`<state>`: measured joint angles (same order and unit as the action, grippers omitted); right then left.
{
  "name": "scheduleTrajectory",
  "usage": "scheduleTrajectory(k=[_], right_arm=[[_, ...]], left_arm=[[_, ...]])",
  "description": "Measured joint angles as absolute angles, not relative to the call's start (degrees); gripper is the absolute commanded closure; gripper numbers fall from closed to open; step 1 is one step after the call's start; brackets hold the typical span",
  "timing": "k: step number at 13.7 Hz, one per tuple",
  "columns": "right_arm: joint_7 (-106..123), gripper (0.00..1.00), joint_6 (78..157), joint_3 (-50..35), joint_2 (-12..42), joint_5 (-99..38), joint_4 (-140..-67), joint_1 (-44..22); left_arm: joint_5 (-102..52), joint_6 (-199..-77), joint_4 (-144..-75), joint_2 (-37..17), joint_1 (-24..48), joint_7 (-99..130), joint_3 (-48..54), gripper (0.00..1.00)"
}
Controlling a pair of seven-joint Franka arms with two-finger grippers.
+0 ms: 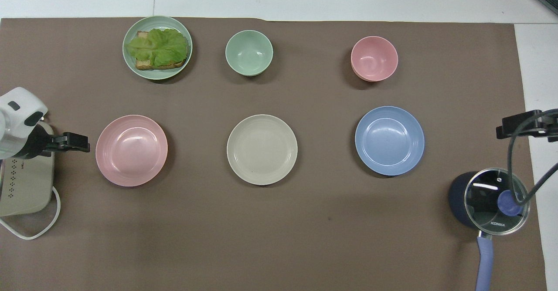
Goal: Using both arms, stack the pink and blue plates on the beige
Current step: 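Grasp the rim of the pink plate with the left gripper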
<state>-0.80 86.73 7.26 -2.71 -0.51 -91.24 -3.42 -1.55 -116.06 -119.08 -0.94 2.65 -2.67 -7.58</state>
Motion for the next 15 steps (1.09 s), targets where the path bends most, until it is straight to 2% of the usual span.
scheduleTrajectory(k=[4, 8, 9, 11, 12, 14, 15], right_arm=[[-0.80, 0.00, 86.73, 7.26, -2.71, -0.51, -91.34, -3.42], [-0.80, 0.00, 86.72, 7.27, -2.71, -0.51, -91.38, -3.42], [-0.80, 0.00, 86.72, 7.28, -2.71, -0.51, -91.38, -3.42], [-0.80, 0.00, 86.72, 7.30, -2.71, -0.51, -91.38, -3.41], [-0.80, 0.00, 86.72, 7.31, -2.71, -0.51, -91.38, -3.40], [-0.80, 0.00, 86.72, 7.32, -2.71, -0.51, -91.38, -3.40], [-0.80, 0.00, 86.72, 7.32, -2.71, -0.51, -91.38, -3.40]], left_arm=[[-1.55, -120.45, -119.18, -7.29, 2.44, -2.55, -7.55, 0.00], [-1.56, -126.23, -122.08, -9.36, 2.43, -0.68, -7.24, 0.00], [-1.56, -126.66, -122.73, -9.45, 2.48, -0.01, -7.06, 0.18], [-1.55, -126.70, -123.24, -9.44, 2.50, 0.57, -6.94, 0.66], [-1.56, -126.70, -123.35, -9.44, 2.50, 0.66, -6.96, 0.81], [-1.56, -126.64, -123.43, -9.44, 2.44, 0.74, -7.06, 1.00], [-1.56, -126.49, -123.48, -9.44, 2.38, 0.74, -7.11, 1.00]])
